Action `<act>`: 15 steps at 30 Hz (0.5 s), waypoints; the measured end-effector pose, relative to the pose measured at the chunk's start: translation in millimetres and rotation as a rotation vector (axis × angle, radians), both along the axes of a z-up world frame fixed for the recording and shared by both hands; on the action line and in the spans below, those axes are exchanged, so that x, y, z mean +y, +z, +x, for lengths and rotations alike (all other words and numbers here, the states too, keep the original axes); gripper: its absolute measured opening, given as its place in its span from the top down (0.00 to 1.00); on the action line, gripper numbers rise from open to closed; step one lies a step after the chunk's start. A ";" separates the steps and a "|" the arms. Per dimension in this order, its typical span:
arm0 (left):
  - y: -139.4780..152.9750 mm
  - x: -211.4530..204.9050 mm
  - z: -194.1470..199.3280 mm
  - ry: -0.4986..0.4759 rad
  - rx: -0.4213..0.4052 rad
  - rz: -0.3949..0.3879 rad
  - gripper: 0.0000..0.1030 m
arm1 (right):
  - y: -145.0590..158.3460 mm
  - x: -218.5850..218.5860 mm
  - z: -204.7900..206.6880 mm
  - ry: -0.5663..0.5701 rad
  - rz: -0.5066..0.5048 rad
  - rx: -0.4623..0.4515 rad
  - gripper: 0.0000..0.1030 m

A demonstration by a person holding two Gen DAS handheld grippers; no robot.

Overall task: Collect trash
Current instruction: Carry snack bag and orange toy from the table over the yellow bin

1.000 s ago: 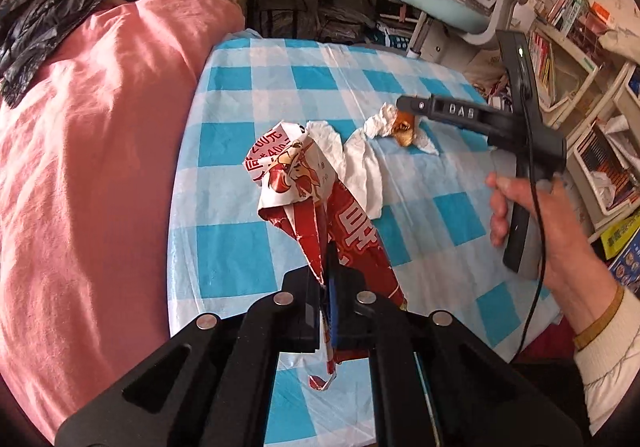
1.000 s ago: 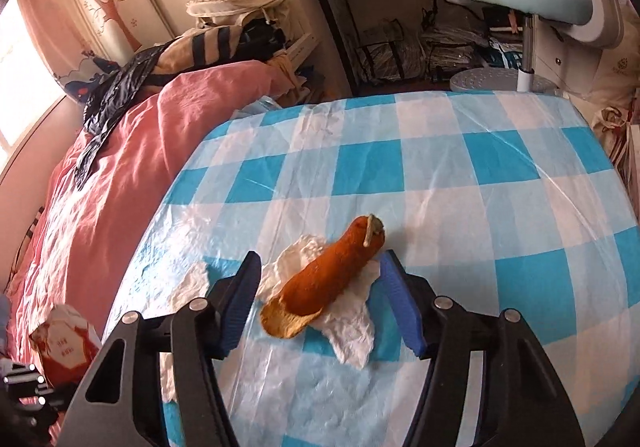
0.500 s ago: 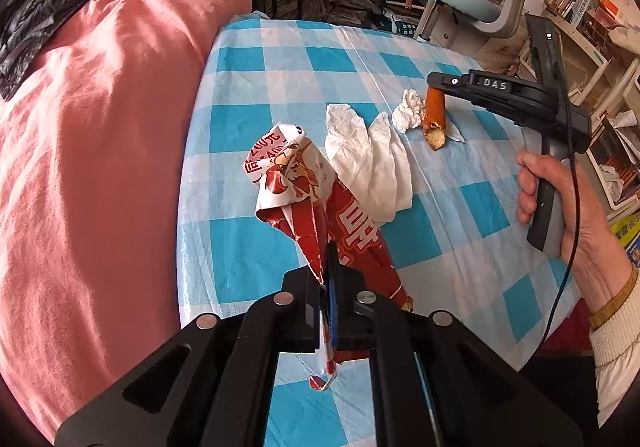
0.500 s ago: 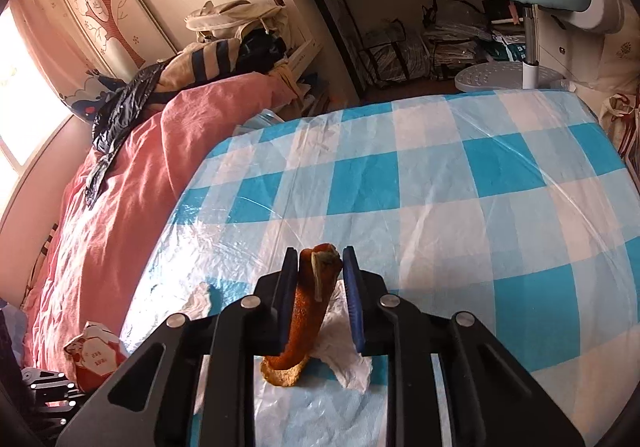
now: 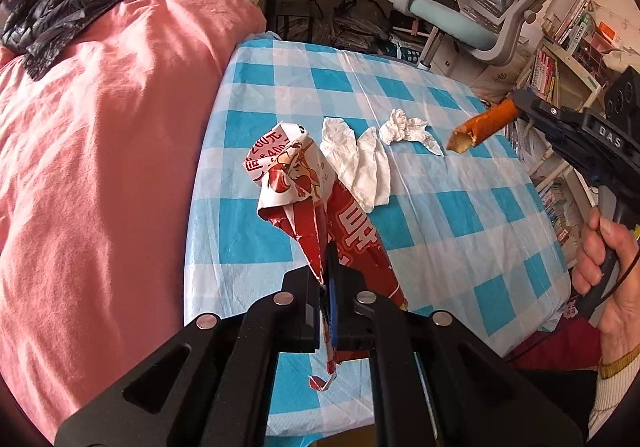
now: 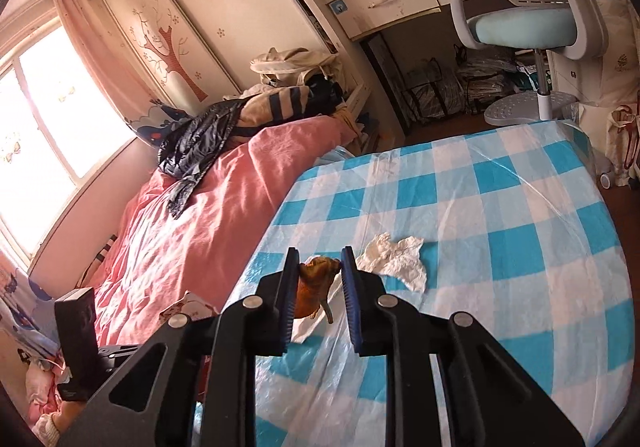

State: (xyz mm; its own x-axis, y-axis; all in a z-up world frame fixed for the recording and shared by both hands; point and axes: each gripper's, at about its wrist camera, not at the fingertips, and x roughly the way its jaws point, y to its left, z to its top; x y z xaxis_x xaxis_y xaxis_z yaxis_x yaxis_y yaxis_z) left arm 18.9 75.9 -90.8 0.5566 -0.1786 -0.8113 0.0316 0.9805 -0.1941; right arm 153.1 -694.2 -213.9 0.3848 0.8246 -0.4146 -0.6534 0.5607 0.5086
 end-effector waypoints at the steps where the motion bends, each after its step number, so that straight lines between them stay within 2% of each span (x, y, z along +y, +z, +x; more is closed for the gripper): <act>1: 1.9 0.4 -6.9 0.003 -0.007 -0.005 0.97 | 1.2 -5.0 -8.7 0.007 0.006 -0.002 0.79; 7: 5.6 -0.8 -49.5 0.016 -0.023 -0.035 0.97 | 7.8 -26.5 -67.9 0.083 0.029 -0.035 0.79; 15: 5.8 -13.6 -101.6 0.006 -0.048 -0.039 0.97 | -18.9 -40.2 -147.7 0.209 -0.068 -0.046 0.79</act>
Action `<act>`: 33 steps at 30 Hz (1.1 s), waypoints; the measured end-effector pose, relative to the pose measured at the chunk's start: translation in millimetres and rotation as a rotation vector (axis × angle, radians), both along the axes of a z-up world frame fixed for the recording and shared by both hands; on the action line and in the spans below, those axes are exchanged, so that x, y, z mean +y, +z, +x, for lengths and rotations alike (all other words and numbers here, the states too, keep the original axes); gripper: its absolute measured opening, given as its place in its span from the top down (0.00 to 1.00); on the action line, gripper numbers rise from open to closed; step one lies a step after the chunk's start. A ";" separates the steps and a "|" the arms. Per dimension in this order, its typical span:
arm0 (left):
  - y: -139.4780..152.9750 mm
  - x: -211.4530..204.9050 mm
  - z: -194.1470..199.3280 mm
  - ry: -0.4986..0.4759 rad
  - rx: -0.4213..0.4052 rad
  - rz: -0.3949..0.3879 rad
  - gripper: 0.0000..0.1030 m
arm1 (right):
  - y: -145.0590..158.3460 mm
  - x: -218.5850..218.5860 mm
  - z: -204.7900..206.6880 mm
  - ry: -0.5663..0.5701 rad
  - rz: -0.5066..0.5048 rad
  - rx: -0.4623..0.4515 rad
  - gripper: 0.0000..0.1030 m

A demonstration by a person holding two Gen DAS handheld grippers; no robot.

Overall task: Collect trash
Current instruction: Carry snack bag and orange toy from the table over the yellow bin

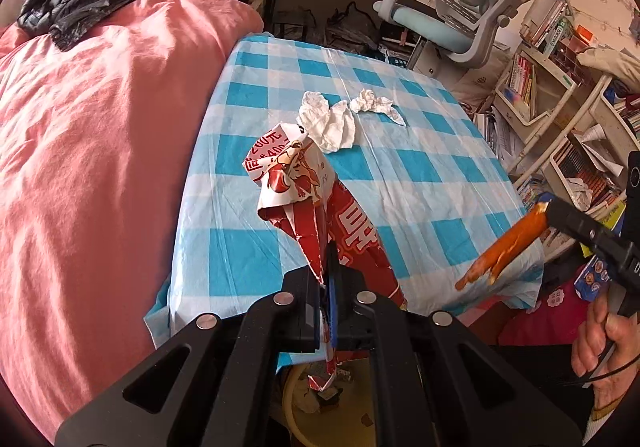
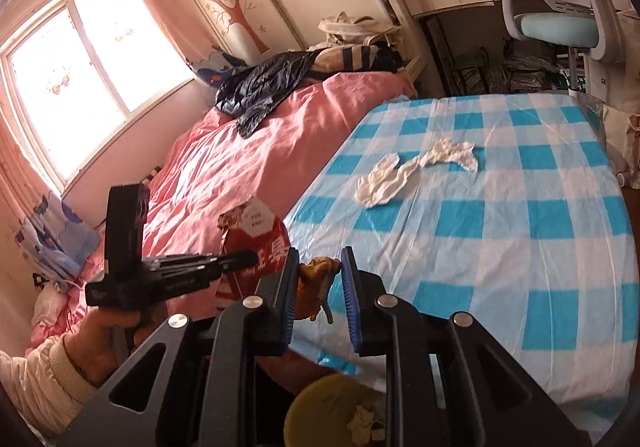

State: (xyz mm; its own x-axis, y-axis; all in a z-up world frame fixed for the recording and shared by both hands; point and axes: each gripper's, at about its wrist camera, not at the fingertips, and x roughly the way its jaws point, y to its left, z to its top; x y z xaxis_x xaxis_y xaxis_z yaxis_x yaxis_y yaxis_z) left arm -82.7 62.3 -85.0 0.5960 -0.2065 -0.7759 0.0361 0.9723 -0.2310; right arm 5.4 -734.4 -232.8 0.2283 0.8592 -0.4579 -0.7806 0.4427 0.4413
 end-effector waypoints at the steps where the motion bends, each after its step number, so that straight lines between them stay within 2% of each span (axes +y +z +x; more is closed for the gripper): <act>1: -0.6 -2.0 -6.7 -0.001 -0.002 0.004 0.97 | -4.2 -1.5 -7.1 0.009 -0.009 0.005 0.79; 13: -5.8 -34.5 -66.3 -0.044 -0.026 0.039 0.97 | -38.8 -3.5 -69.1 0.072 -0.126 -0.014 0.79; 18: -14.3 -49.1 -80.1 -0.065 -0.014 0.061 0.97 | -46.1 -5.9 -79.6 0.081 -0.143 -0.019 0.79; 33: -26.1 -59.2 -99.1 -0.068 0.003 0.078 0.97 | -56.4 -13.7 -89.3 0.081 -0.173 -0.022 0.79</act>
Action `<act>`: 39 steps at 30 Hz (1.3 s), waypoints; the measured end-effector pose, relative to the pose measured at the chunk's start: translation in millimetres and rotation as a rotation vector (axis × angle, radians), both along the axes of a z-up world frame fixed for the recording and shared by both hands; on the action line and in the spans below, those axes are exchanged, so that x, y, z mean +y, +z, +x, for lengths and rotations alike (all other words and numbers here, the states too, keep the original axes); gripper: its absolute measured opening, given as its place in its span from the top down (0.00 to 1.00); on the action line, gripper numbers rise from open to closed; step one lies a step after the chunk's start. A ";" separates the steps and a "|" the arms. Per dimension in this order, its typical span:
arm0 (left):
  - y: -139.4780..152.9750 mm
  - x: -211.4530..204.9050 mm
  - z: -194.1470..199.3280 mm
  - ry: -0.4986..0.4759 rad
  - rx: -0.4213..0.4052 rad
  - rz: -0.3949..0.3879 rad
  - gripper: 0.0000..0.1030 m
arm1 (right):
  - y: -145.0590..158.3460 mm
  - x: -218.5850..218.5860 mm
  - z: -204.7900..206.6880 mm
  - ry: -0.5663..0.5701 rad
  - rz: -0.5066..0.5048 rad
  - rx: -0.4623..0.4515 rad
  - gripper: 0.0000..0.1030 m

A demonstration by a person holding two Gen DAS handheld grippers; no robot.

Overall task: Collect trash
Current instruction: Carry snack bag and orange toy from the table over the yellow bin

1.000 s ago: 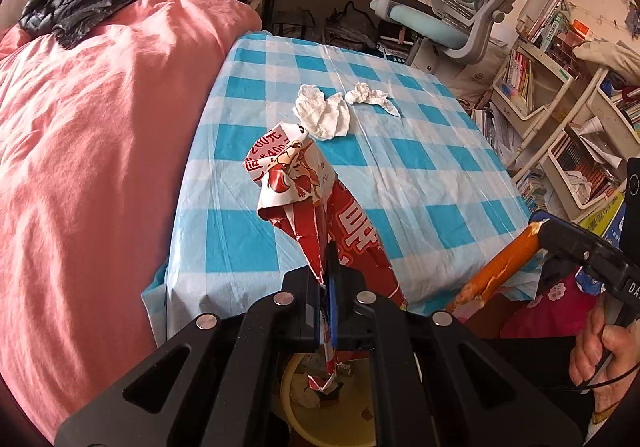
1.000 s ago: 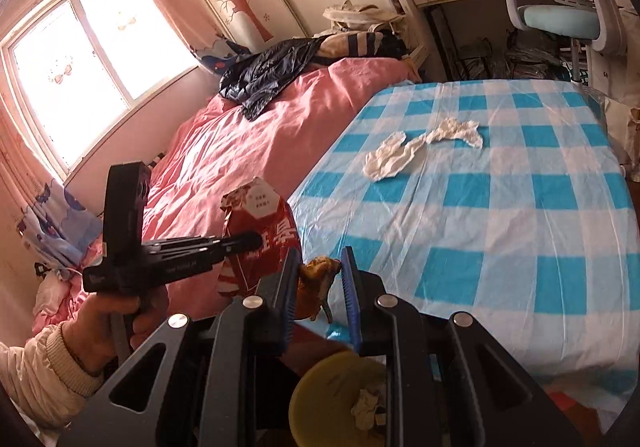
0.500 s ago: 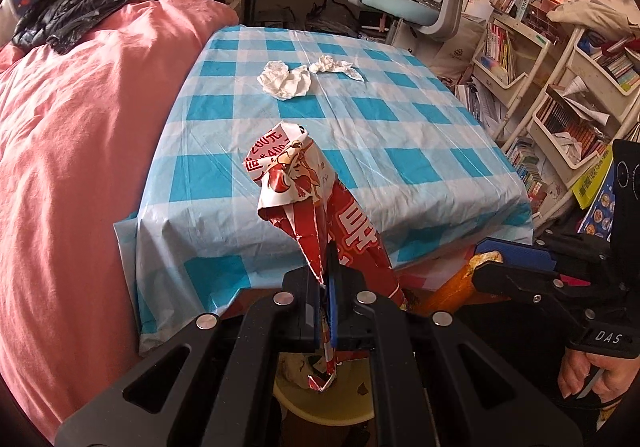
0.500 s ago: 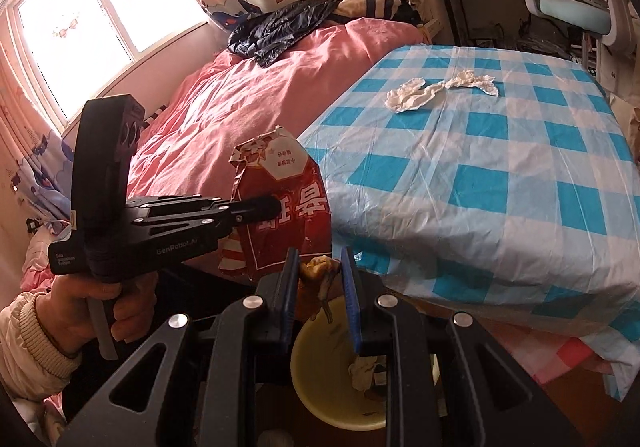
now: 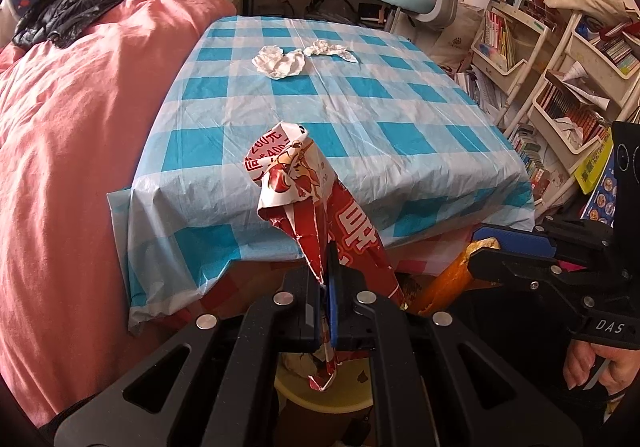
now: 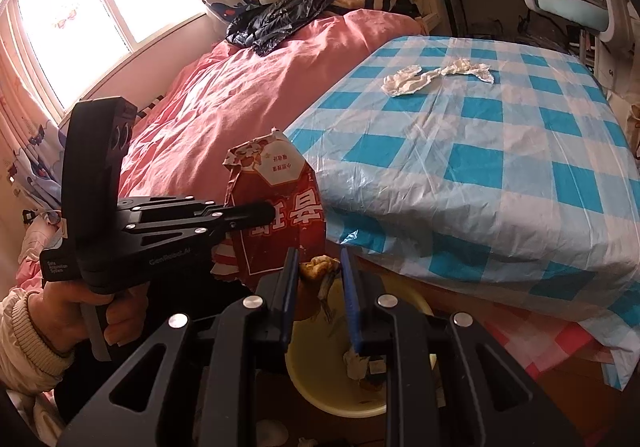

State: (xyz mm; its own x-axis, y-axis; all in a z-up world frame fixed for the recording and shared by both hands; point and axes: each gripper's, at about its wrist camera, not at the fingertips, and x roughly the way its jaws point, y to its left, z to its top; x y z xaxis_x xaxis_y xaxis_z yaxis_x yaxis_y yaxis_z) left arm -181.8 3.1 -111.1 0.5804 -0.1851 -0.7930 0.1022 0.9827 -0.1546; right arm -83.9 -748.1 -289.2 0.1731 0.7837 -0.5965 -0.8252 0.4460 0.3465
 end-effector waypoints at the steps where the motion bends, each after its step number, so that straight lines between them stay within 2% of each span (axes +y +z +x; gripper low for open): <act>1: 0.0 -0.1 -0.1 0.000 0.000 0.000 0.97 | -0.6 0.1 0.0 0.000 -0.002 0.000 0.79; 10: 0.4 2.9 -4.3 0.013 -0.009 -0.007 0.97 | -6.5 -2.8 1.4 -0.011 -0.013 0.003 0.79; 19: 7.1 9.0 -14.3 0.051 -0.052 -0.033 0.97 | -12.0 -8.7 2.0 -0.040 -0.030 0.000 0.78; 30: 8.4 4.4 -29.7 0.064 -0.087 0.001 0.97 | -19.6 -8.7 -4.6 -0.051 -0.063 -0.009 0.78; 39: 10.9 7.0 -35.3 0.063 -0.106 -0.011 0.97 | -28.7 -4.6 -10.2 -0.059 -0.097 -0.008 0.77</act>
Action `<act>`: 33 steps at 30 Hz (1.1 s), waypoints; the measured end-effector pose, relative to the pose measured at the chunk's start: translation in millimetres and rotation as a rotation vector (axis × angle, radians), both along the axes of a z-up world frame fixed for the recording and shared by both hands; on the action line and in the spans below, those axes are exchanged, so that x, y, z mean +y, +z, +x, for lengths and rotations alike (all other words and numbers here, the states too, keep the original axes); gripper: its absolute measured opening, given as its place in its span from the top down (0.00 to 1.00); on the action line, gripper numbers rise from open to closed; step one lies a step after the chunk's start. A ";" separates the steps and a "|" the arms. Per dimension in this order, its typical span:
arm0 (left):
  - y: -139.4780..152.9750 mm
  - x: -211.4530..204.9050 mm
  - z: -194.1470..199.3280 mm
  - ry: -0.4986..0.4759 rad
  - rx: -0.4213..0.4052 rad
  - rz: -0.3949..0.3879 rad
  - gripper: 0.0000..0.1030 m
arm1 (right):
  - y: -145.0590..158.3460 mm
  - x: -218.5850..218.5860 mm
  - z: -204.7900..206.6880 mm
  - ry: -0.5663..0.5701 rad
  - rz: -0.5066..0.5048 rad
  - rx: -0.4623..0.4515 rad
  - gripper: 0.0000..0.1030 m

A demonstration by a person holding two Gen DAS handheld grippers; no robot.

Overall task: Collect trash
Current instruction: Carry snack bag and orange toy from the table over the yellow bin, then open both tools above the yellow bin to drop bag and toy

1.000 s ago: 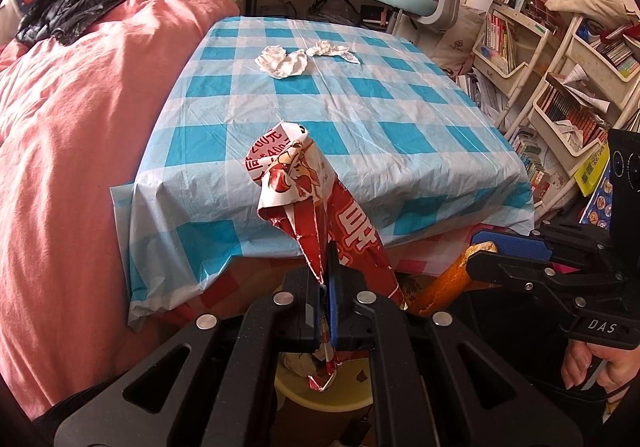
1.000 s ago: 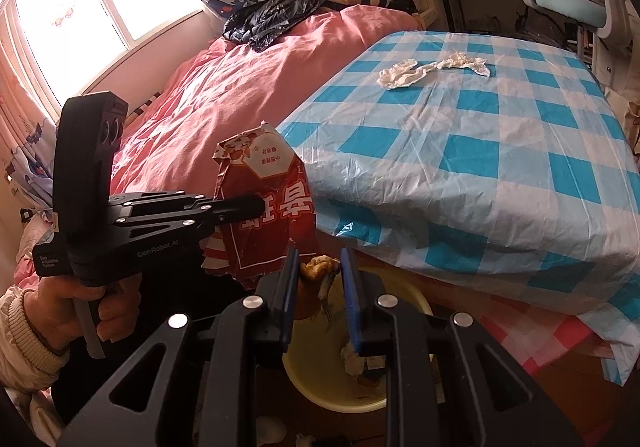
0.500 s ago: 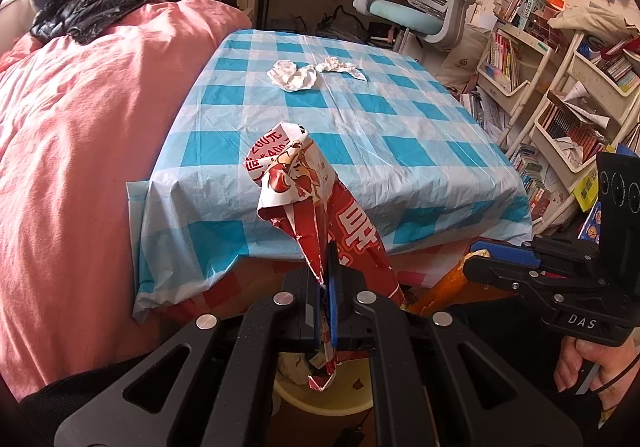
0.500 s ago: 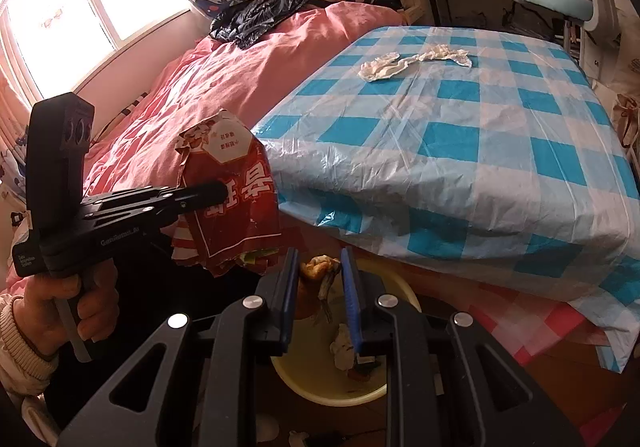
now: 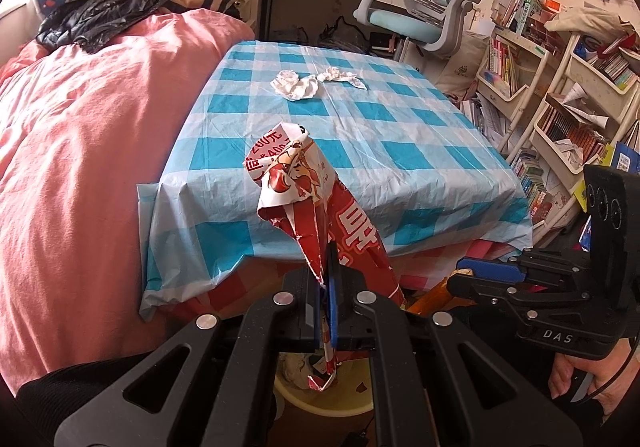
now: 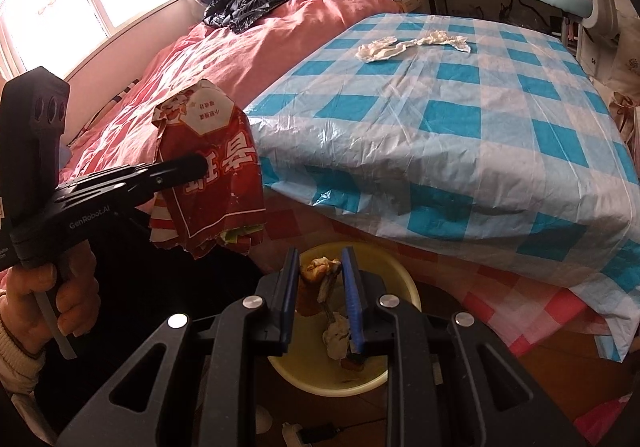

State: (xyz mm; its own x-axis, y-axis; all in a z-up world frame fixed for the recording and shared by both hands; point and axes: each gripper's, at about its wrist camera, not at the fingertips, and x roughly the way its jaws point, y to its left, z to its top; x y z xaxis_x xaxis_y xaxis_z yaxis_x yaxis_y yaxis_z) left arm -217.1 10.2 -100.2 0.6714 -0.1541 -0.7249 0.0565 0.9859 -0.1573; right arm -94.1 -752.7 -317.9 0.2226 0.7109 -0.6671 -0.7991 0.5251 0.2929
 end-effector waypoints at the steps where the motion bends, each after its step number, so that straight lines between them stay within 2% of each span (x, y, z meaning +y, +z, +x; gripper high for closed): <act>1: 0.1 0.5 -0.3 0.000 -0.001 -0.002 0.97 | -0.9 0.2 -0.5 -0.001 -0.002 0.001 0.77; 19: -3.5 -4.9 0.5 -0.002 0.007 0.038 0.97 | -3.4 1.3 2.6 -0.013 -0.007 -0.002 0.77; 21: -6.2 -6.8 1.5 -0.004 0.023 0.050 0.96 | -2.0 -0.4 2.7 -0.028 -0.007 -0.012 0.72; 23: -14.5 -10.4 4.7 -0.018 0.073 0.069 0.97 | -0.4 -3.7 3.9 -0.054 -0.003 -0.024 0.56; 26: -32.4 -17.6 8.4 -0.048 0.174 0.085 0.96 | 1.6 -7.7 6.4 -0.088 0.001 -0.039 0.43; 28: -40.7 -21.5 8.7 -0.061 0.212 0.100 0.89 | 2.7 -9.8 7.8 -0.106 0.000 -0.046 0.37; 30: -40.2 -21.6 7.0 -0.054 0.207 0.108 0.66 | 3.7 -11.7 8.9 -0.122 0.002 -0.052 0.33; 32: -34.7 -17.6 4.9 -0.022 0.174 0.107 0.50 | 4.6 -12.8 10.2 -0.132 0.003 -0.055 0.27; 33: -32.7 -16.0 4.6 -0.009 0.163 0.103 0.45 | 5.0 -13.2 10.3 -0.140 0.000 -0.063 0.25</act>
State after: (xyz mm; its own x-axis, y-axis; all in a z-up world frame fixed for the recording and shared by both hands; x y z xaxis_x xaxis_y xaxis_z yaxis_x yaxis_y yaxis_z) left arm -212.5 -5.8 -132.9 0.5427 -0.0795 -0.8362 0.0478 0.9968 -0.0637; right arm -83.8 -765.8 -312.8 0.3608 0.6703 -0.6485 -0.7350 0.6324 0.2447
